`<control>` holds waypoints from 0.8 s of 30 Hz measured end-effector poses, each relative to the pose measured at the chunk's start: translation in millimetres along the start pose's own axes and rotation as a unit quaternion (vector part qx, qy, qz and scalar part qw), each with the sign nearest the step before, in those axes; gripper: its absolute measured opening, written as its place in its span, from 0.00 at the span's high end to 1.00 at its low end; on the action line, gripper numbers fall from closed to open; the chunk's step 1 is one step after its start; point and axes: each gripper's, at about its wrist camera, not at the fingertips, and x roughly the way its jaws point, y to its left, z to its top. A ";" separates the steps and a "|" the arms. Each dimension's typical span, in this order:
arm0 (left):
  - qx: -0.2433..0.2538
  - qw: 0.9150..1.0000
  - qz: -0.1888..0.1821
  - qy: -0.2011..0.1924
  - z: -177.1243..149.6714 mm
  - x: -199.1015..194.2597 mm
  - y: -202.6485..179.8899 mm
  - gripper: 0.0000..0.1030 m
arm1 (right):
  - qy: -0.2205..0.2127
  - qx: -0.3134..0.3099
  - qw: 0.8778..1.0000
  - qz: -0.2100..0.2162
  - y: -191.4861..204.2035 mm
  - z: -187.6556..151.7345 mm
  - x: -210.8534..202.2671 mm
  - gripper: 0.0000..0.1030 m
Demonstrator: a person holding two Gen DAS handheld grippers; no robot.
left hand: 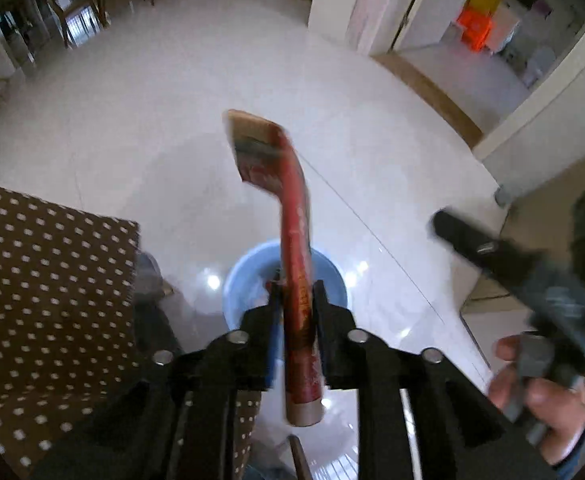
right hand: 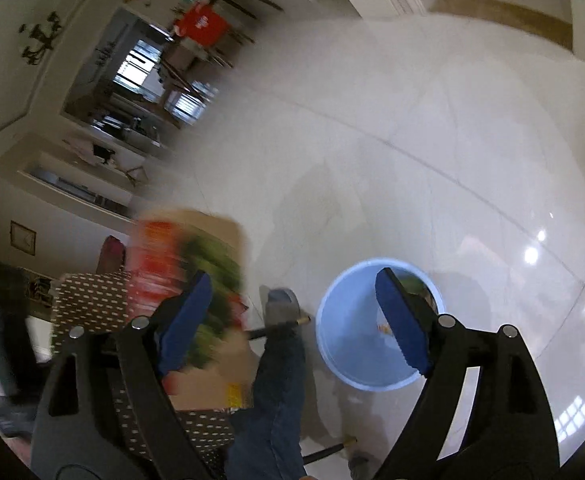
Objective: Collect trash
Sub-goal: 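Carry the box and cloth to the blue bin and release both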
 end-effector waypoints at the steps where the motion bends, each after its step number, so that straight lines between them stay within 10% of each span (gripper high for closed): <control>1: -0.006 1.000 -0.003 0.006 1.4 3.7 1.1 0.45 | -0.004 -0.004 1.000 0.003 4.8 0.9 -2.6 0.19; 2: -0.017 1.000 -0.003 0.005 2.0 3.9 3.1 0.17 | -0.007 -0.009 1.000 0.005 8.1 0.0 -4.3 0.18; 3: -0.023 1.000 -0.005 0.001 2.3 4.3 4.8 0.15 | -0.010 -0.015 1.000 0.007 13.2 0.1 -7.6 0.18; 24: -0.025 0.982 -0.056 -0.180 -77.5 -171.5 24.6 0.12 | -0.084 -0.065 0.994 -0.028 97.9 -17.7 -75.2 0.06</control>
